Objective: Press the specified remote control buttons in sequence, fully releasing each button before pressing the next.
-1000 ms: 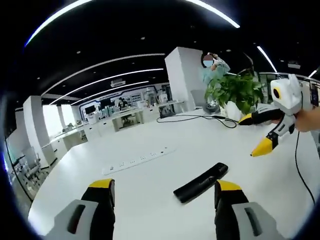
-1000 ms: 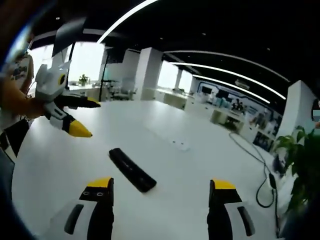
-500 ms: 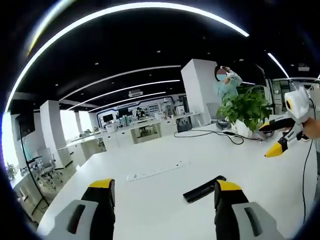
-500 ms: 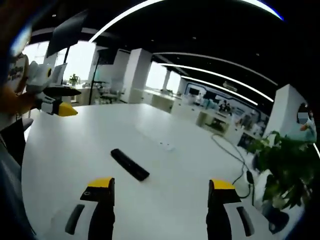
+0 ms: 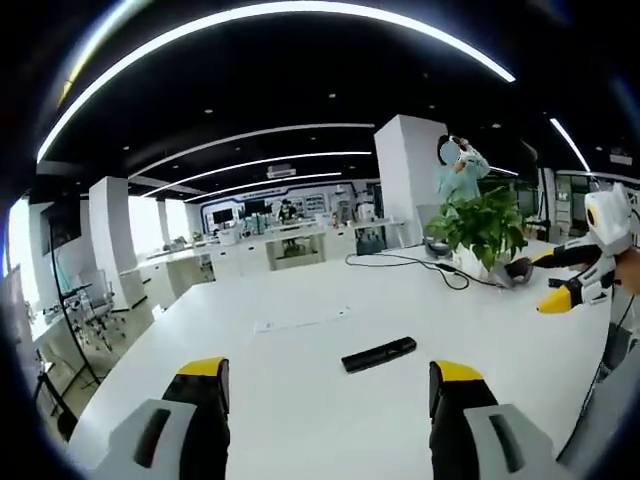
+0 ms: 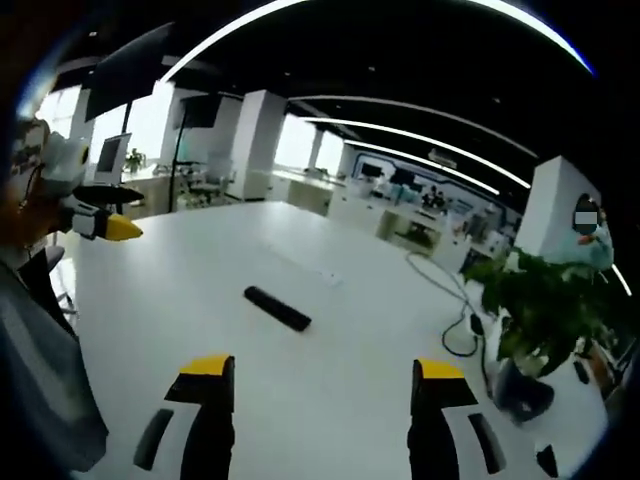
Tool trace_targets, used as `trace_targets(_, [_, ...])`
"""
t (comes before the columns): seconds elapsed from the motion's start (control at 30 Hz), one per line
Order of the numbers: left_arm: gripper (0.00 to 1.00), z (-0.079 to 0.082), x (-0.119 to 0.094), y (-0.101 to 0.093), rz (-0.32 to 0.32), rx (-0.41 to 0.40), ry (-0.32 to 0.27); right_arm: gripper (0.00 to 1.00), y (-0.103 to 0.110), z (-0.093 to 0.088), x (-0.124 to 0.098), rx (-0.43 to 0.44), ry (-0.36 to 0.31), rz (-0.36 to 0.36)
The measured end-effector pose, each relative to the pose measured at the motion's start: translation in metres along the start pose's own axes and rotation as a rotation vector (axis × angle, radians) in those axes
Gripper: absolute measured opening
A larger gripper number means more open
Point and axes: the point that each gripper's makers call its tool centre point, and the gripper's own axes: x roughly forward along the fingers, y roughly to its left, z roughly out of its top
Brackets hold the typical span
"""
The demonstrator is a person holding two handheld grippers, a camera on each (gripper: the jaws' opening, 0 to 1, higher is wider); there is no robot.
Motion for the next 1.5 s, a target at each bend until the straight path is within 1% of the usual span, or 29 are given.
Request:
trace_targets(0.03, [0.85, -0.004, -0.008, 0.000, 0.019, -0.020, 0.030, 0.71, 0.002, -0.001, -0.009, 0.011, -0.001, -0.015])
trace_targets(0.07, [0.85, -0.005, -0.013, 0.000, 0.033, -0.043, 0.032, 0.71, 0.004, -0.001, -0.014, 0.022, -0.009, -0.018])
trace_targets(0.1, [0.84, -0.004, -0.019, -0.002, 0.028, -0.051, 0.031, 0.71, 0.007, -0.003, -0.022, 0.060, -0.004, -0.035])
trace_targets(0.17, [0.85, 0.000, -0.032, -0.006, 0.036, -0.101, 0.010, 0.70, 0.016, -0.001, -0.033, 0.066, -0.033, -0.024])
trace_targets(0.2, [0.85, 0.001, -0.037, -0.007, 0.044, -0.113, -0.002, 0.70, 0.019, -0.001, -0.037, 0.087, -0.047, -0.027])
trace_targets(0.27, [0.85, 0.001, -0.051, -0.019, 0.035, -0.124, -0.007, 0.71, 0.026, -0.001, -0.044, 0.124, -0.056, -0.016])
trace_targets(0.33, [0.85, 0.003, -0.061, -0.032, 0.015, -0.132, -0.024, 0.71, 0.028, -0.001, -0.051, 0.143, -0.059, -0.026])
trace_targets(0.37, [0.85, 0.004, -0.063, -0.034, 0.016, -0.136, -0.029, 0.70, 0.031, 0.001, -0.054, 0.149, -0.069, -0.026])
trace_targets(0.4, [0.85, 0.005, -0.068, -0.041, 0.008, -0.144, -0.035, 0.70, 0.033, 0.003, -0.058, 0.168, -0.081, -0.035])
trace_targets(0.5, [0.86, 0.008, -0.078, -0.064, -0.051, -0.137, -0.043, 0.70, 0.042, 0.003, -0.064, 0.171, -0.089, -0.019])
trace_targets(0.53, [0.86, 0.008, -0.080, -0.067, -0.057, -0.131, -0.050, 0.70, 0.045, 0.002, -0.064, 0.171, -0.090, -0.013])
trace_targets(0.6, [0.86, 0.004, -0.082, -0.076, -0.084, -0.119, -0.034, 0.69, 0.048, -0.001, -0.064, 0.170, -0.086, -0.007])
trace_targets(0.63, [0.86, 0.003, -0.081, -0.080, -0.098, -0.103, -0.038, 0.69, 0.051, -0.001, -0.063, 0.181, -0.089, 0.002])
trace_targets(0.67, [0.86, 0.003, -0.081, -0.080, -0.099, -0.092, -0.046, 0.68, 0.053, -0.001, -0.061, 0.192, -0.090, 0.012])
trace_targets(0.7, [0.86, 0.000, -0.079, -0.082, -0.100, -0.062, -0.042, 0.68, 0.055, -0.002, -0.059, 0.203, -0.085, 0.021])
trace_targets(0.73, [0.86, -0.003, -0.077, -0.082, -0.100, -0.056, -0.028, 0.68, 0.056, -0.004, -0.057, 0.206, -0.075, 0.029])
trace_targets(0.77, [0.85, -0.004, -0.075, -0.082, -0.094, -0.056, -0.024, 0.68, 0.059, -0.006, -0.056, 0.203, -0.065, 0.037])
trace_targets(0.8, [0.85, -0.004, -0.074, -0.081, -0.084, -0.051, -0.036, 0.67, 0.062, -0.008, -0.056, 0.186, -0.060, 0.044])
trace_targets(0.83, [0.85, -0.007, -0.073, -0.081, -0.079, -0.025, -0.035, 0.66, 0.062, -0.009, -0.056, 0.177, -0.054, 0.042])
trace_targets(0.87, [0.85, -0.010, -0.073, -0.083, -0.085, -0.013, -0.018, 0.65, 0.063, -0.010, -0.056, 0.170, -0.051, 0.045])
trace_targets(0.9, [0.85, -0.010, -0.074, -0.085, -0.090, -0.021, -0.016, 0.64, 0.063, -0.010, -0.056, 0.171, -0.053, 0.048])
trace_targets(1.0, [0.85, -0.006, -0.076, -0.086, -0.095, -0.011, -0.043, 0.64, 0.063, -0.015, -0.053, 0.167, -0.031, 0.050])
trace_targets(1.1, [0.85, -0.013, -0.074, -0.083, -0.086, -0.033, -0.013, 0.64, 0.065, -0.018, -0.054, 0.167, -0.021, 0.050])
trace_targets(1.13, [0.85, -0.019, -0.073, -0.084, -0.089, -0.028, 0.013, 0.64, 0.066, -0.019, -0.055, 0.162, -0.021, 0.049])
trace_targets(1.2, [0.84, -0.024, -0.072, -0.086, -0.100, -0.023, 0.036, 0.64, 0.067, -0.020, -0.055, 0.158, -0.017, 0.049])
trace_targets(1.27, [0.83, -0.022, -0.072, -0.086, -0.100, -0.015, 0.030, 0.64, 0.068, -0.019, -0.054, 0.150, -0.015, 0.051])
trace_targets(1.3, [0.82, -0.015, -0.071, -0.085, -0.101, 0.005, 0.003, 0.64, 0.068, -0.018, -0.054, 0.142, -0.017, 0.052])
trace_targets(1.37, [0.80, -0.011, -0.068, -0.083, -0.100, -0.003, 0.000, 0.63, 0.066, -0.017, -0.054, 0.124, -0.021, 0.045])
trace_targets(1.5, [0.79, -0.007, -0.061, -0.080, -0.102, -0.022, -0.013, 0.63, 0.064, -0.018, -0.053, 0.128, -0.017, 0.045])
